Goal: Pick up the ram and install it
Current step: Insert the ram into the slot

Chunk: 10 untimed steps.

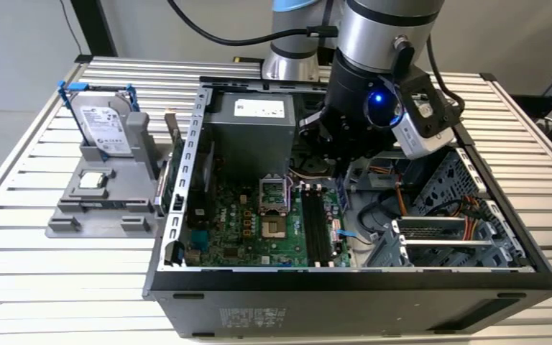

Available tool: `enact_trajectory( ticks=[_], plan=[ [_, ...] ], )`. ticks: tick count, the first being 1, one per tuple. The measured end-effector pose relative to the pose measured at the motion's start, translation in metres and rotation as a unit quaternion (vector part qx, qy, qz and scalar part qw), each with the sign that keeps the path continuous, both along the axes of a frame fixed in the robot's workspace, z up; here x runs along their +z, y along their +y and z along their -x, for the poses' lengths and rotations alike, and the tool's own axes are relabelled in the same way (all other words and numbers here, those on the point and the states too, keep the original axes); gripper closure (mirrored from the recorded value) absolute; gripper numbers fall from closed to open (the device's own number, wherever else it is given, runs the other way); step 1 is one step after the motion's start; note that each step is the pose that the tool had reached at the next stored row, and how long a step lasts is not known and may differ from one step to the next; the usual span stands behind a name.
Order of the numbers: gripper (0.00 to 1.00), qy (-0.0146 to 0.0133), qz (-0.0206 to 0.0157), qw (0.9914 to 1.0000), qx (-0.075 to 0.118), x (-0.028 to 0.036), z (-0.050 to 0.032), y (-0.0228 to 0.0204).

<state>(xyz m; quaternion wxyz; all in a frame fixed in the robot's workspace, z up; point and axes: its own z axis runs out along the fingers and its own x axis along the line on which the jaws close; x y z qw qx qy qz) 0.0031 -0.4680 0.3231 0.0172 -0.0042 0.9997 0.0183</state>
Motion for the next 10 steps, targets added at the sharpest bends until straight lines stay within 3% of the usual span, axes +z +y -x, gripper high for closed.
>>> enact_trajectory(
  ticks=[4, 10],
  plan=[
    [1.00, -0.0001, -0.0003, 1.00000, 0.000, -0.0021, 0.0000, 0.0000],
    [1.00, 0.0000, -0.0001, 1.00000, 0.000, -0.0113, -0.0006, 0.0000]
  ],
)
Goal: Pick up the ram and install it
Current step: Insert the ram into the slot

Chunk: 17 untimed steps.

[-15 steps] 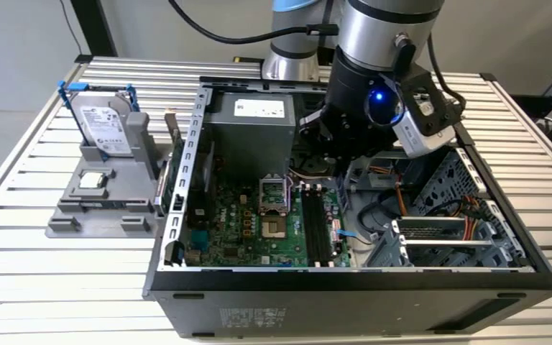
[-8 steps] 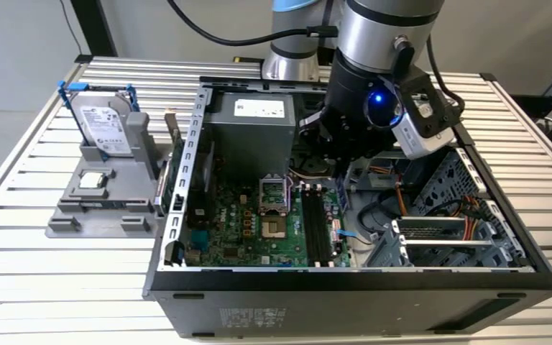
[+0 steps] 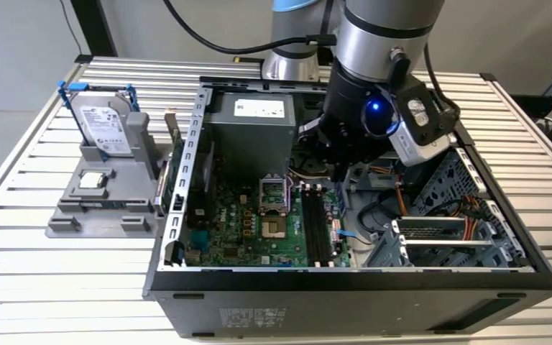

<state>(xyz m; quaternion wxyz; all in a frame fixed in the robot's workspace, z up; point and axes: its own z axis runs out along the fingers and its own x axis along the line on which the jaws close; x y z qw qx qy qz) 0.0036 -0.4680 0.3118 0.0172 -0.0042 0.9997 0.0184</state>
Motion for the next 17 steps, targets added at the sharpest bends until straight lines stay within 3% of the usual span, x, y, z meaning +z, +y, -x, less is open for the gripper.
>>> enact_trajectory(
  ticks=[8, 13, 17],
  plan=[
    [1.00, 0.0000, -0.0001, 1.00000, 0.000, -0.0138, -0.0004, 0.0000],
    [1.00, 0.0001, 0.0000, 1.00000, 0.000, -0.0138, -0.0004, 0.0000],
    [1.00, 0.0001, 0.0001, 1.00000, 0.000, -0.0187, -0.0004, 0.0000]
  ],
)
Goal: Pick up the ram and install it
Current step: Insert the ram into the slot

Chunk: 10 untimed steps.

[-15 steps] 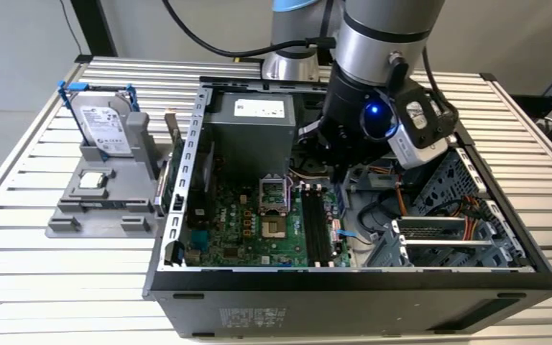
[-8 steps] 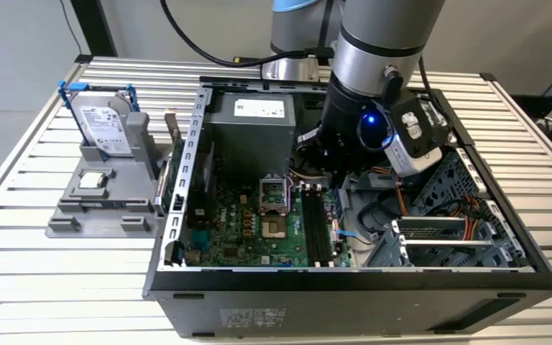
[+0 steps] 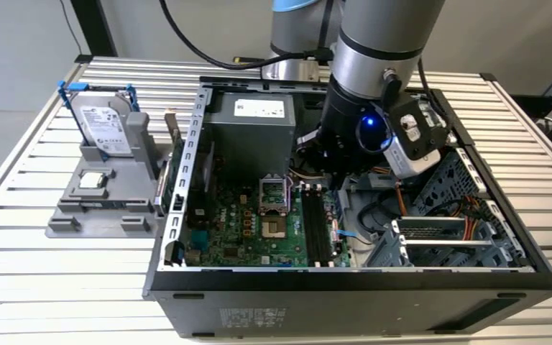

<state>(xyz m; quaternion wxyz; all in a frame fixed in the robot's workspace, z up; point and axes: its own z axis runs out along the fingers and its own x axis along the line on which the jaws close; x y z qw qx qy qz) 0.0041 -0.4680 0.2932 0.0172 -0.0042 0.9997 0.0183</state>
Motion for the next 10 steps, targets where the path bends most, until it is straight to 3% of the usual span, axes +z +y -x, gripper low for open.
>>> enact_trajectory(
  ticks=[6, 10],
  plan=[
    [1.00, 0.0002, 0.0006, 1.00000, 0.000, -0.0101, 0.0000, 0.0000],
    [1.00, 0.0006, 0.0008, 1.00000, 0.000, -0.0103, 0.0001, 0.0000]
  ],
)
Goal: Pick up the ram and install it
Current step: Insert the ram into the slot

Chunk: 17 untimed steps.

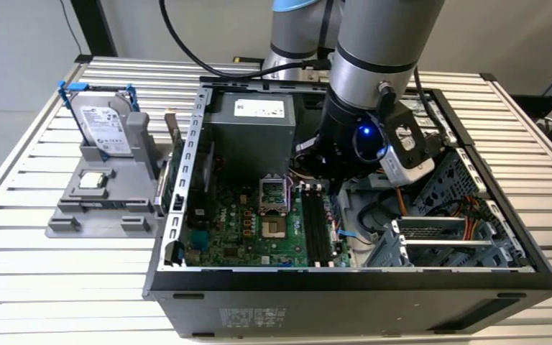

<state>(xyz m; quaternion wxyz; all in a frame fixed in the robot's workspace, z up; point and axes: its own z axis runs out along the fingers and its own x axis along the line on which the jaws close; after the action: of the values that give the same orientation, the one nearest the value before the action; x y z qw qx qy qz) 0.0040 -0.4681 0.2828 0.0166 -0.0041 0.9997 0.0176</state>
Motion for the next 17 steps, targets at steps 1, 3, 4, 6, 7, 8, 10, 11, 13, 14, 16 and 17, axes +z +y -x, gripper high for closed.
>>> enact_trajectory(
  ticks=[1, 3, 4, 6, 7, 8, 10, 11, 13, 14, 16, 17],
  plan=[
    [1.00, -0.0001, -0.0002, 1.00000, 0.000, -0.0006, 0.0000, 0.0001],
    [1.00, -0.0001, -0.0001, 1.00000, 0.000, -0.0038, -0.0001, 0.0000],
    [1.00, 0.0000, -0.0001, 1.00000, 0.000, -0.0056, -0.0001, 0.0000],
    [1.00, -0.0001, -0.0002, 1.00000, 0.000, -0.0093, -0.0001, 0.0000],
    [1.00, -0.0001, -0.0001, 1.00000, 0.000, -0.0111, -0.0001, 0.0001],
    [1.00, 0.0000, -0.0001, 1.00000, 0.000, -0.0129, -0.0001, 0.0000],
    [1.00, 0.0000, 0.0000, 1.00000, 0.000, -0.0166, -0.0001, 0.0000],
    [1.00, 0.0000, -0.0001, 1.00000, 0.000, -0.0184, -0.0003, 0.0000],
    [1.00, -0.0001, -0.0001, 1.00000, 0.000, -0.0220, -0.0008, 0.0000],
    [1.00, 0.0000, -0.0001, 1.00000, 0.000, -0.0238, -0.0011, 0.0000],
    [1.00, 0.0000, -0.0001, 1.00000, 0.000, -0.0275, -0.0026, 0.0000],
    [1.00, 0.0000, -0.0001, 1.00000, 0.000, -0.0293, -0.0034, 0.0001]
  ],
)
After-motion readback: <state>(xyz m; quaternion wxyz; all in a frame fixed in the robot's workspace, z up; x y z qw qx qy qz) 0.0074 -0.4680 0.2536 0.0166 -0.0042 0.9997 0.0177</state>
